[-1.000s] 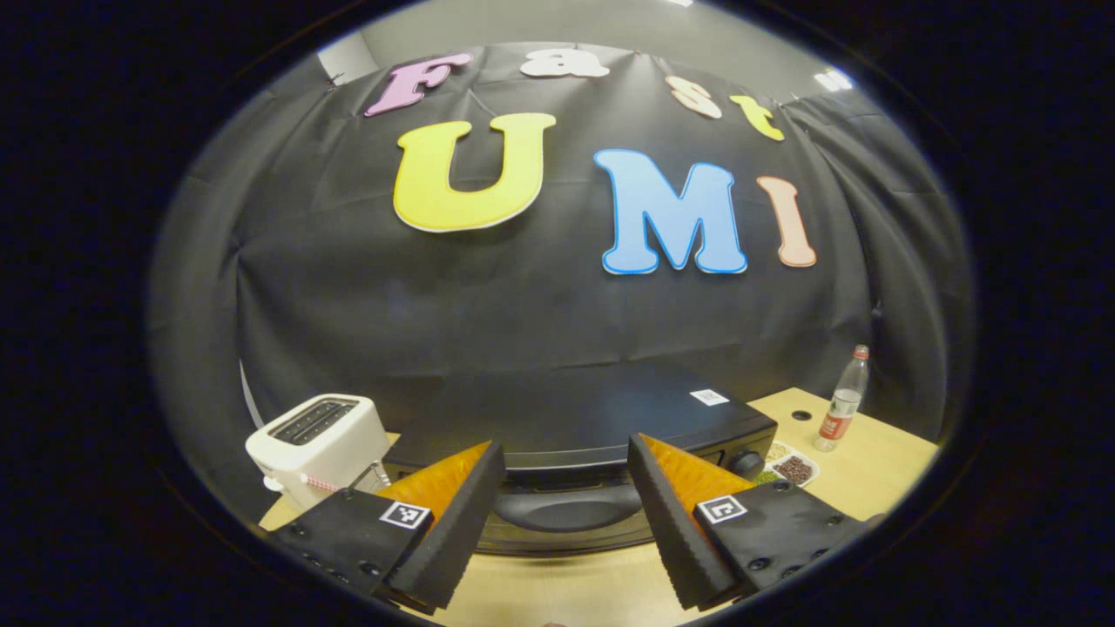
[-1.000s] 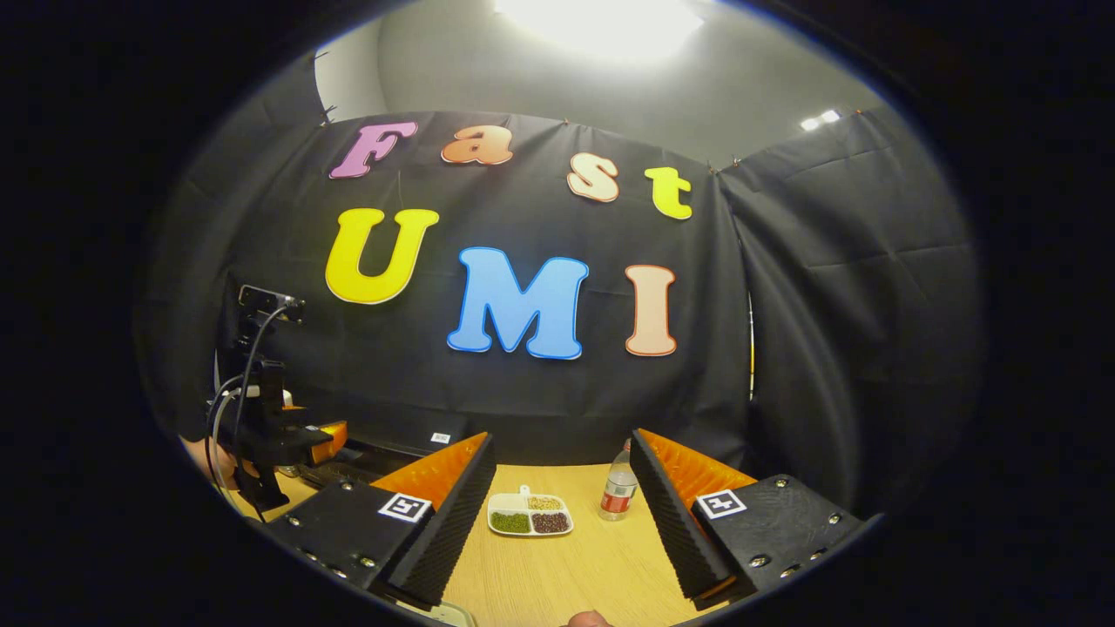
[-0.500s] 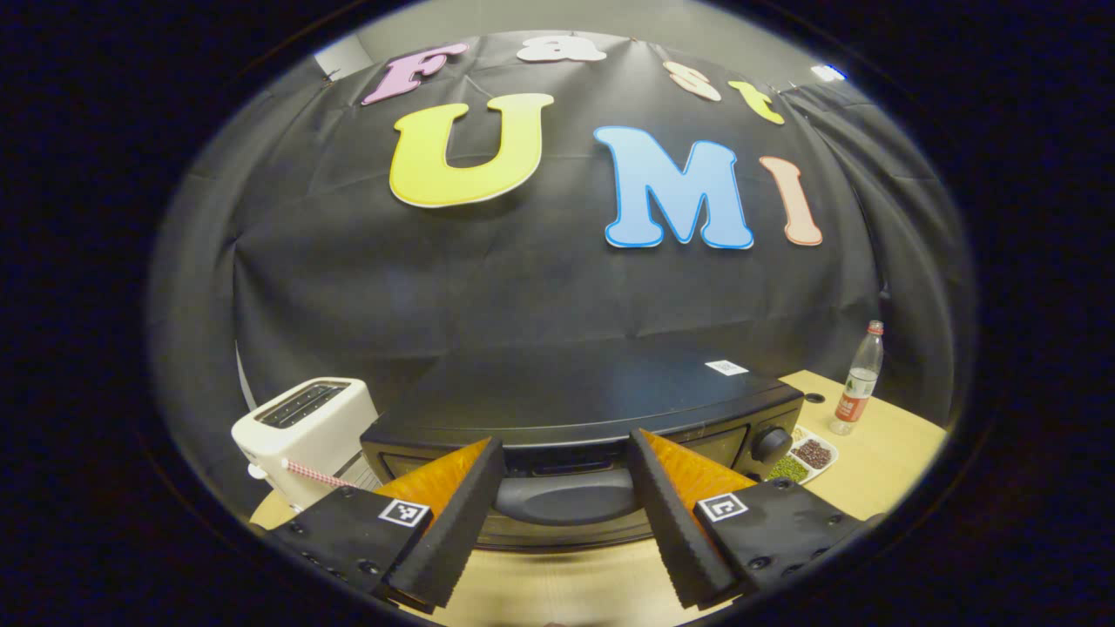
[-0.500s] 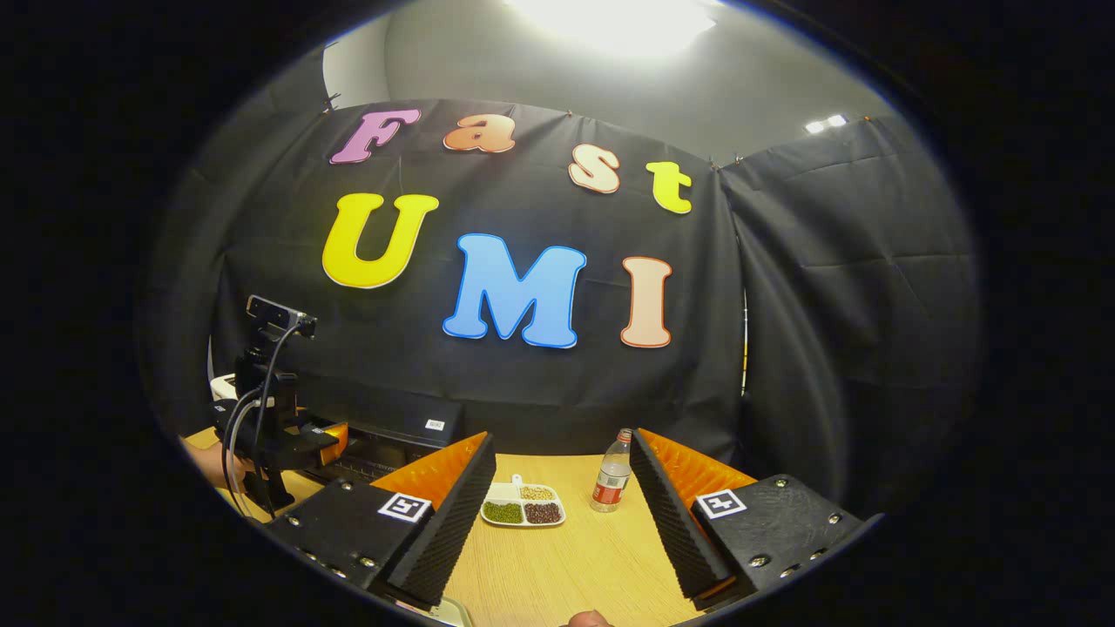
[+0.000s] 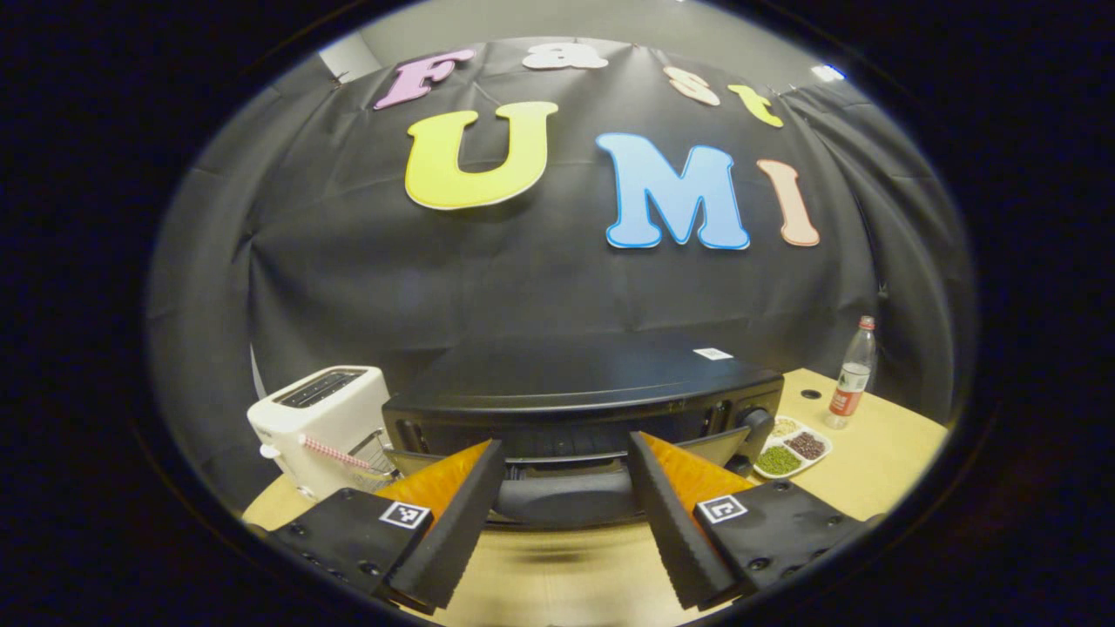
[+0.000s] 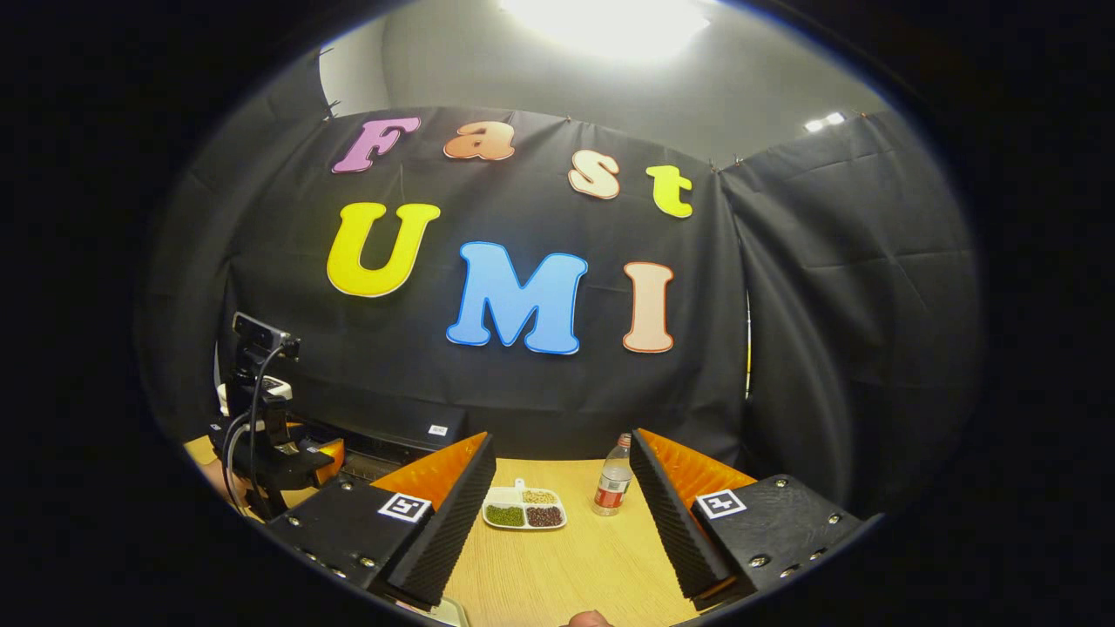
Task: Open the electric oven with the left hand, put the food in, and close the electric oven.
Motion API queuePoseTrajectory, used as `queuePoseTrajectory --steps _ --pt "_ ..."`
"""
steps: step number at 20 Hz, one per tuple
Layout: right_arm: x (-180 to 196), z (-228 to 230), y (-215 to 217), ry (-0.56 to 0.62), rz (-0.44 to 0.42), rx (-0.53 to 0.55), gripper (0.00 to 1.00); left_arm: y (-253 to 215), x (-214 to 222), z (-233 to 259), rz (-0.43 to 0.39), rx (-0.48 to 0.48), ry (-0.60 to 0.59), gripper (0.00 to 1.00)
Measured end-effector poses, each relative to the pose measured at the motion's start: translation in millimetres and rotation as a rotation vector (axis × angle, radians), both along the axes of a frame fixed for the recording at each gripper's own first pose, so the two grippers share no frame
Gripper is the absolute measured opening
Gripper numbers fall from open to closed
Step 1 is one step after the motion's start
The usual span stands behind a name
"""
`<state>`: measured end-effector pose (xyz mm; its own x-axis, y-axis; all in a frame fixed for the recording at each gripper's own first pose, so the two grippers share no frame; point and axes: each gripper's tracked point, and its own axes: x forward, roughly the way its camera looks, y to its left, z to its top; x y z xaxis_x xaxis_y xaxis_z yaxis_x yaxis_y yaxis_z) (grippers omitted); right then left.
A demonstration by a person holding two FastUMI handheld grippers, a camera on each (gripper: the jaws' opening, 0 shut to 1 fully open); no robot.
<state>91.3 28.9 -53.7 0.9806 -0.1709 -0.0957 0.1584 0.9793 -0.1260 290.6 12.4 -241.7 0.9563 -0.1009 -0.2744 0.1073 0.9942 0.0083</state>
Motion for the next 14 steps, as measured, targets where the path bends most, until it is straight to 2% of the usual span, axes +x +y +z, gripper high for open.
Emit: queuePoseTrajectory --steps 1,2,5,6,9,10,12,14 --pt "-0.4 -0.8 -1.1 0.003 0.005 0.002 0.95 -0.5 -5.5 -3.0 0.004 0.001 0.009 0.96" --pt "-0.9 -0.2 -1.8 0.005 0.011 0.002 0.95 -0.7 -9.1 -4.0 0.01 0.004 0.009 1.0" --pt "-4.1 1.2 -4.3 0.005 0.031 0.005 0.95 -0.2 -23.8 -12.0 0.018 0.009 0.018 0.96" --pt "-5.3 2.4 -5.4 0.004 0.038 0.003 0.95 -0.7 -28.6 -14.3 0.021 0.005 0.024 1.0" --pt "-8.9 1.9 -8.4 0.009 0.06 -0.001 0.95 -1.0 -42.7 -22.6 0.034 0.005 0.042 1.0" --pt "-10.2 1.7 -9.2 0.012 0.067 0.002 0.95 -0.7 -46.8 -25.9 0.038 0.008 0.051 0.96" --pt "-12.1 1.6 -11.3 0.014 0.077 0.005 0.95 -2.2 -55.7 -32.8 0.046 0.012 0.069 1.0" --pt "-13.9 0.4 -14.2 0.019 0.086 0.004 0.95 -2.3 -63.4 -38.9 0.054 0.013 0.089 1.0"
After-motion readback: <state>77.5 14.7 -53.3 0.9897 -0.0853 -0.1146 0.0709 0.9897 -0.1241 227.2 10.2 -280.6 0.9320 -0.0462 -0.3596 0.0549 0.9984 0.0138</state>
